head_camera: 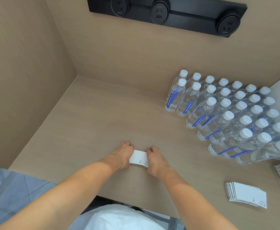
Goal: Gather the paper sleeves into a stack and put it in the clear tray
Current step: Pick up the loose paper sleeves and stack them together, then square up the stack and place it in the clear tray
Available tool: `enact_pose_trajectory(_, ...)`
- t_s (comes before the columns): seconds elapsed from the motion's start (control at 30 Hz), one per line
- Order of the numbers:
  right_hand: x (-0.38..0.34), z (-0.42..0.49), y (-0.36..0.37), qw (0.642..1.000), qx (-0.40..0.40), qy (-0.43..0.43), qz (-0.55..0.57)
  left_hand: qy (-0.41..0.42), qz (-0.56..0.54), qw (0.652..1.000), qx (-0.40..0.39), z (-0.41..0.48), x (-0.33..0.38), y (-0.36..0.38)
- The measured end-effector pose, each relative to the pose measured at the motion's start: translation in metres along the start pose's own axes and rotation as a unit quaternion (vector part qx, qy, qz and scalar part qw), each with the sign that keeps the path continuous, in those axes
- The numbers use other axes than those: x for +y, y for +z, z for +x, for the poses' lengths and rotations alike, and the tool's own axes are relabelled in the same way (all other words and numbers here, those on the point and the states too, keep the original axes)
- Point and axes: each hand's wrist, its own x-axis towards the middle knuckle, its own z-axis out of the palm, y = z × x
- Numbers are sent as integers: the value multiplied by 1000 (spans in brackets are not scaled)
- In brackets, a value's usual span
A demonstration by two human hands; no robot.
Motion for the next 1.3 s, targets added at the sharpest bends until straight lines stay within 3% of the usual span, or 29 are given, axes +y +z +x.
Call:
enact_pose_trajectory(0.07, 4, -1, -5, 999, -17, 2, 48, -23, -95, 995, -13, 2, -10, -2)
enact_pose_trajectory(0.13, 10, -4, -13, 982, 7, 53, 180, -113, -276, 955, 6, 0, -26, -11)
enact_pose_trajectory(0.17, 15, -5, -19, 953, 37, 115, 279, -185, -396, 899, 7, 0, -35, -19)
enact_pose_trajectory(0.2, 19, -5, -24, 906, 67, 189, 373, -252, -516, 819, -15, 1, -44, -25)
enact_pose_trajectory(0.23, 24, -4, -27, 852, 91, 261, 446, -292, -609, 736, -50, 1, -53, -29)
enact_pose_trajectory(0.27, 28, -3, -28, 806, 95, 310, 495, -309, -661, 678, -86, 1, -61, -32)
enact_pose_trajectory(0.3, 26, -3, -30, 773, 83, 332, 533, -312, -687, 647, -112, 1, -63, -33)
enact_pose_trajectory(0.37, 11, -2, -33, 741, 44, 340, 577, -303, -712, 618, -142, 0, -54, -34)
enact_pose_trajectory(0.53, -23, 2, -34, 769, 13, 326, 550, -290, -685, 646, -168, 6, -22, -42)
enact_pose_trajectory(0.67, -14, -1, -42, 709, -20, 326, 625, -290, -695, 636, -168, 8, -32, -37)
enact_pose_trajectory(0.9, 0, -11, -47, 707, -55, 307, 635, -291, -697, 634, -167, 5, -36, -35)
enact_pose_trajectory(1.3, -1, -41, -72, 719, 5, 283, 635, -244, -690, 662, -163, -13, -21, -76)
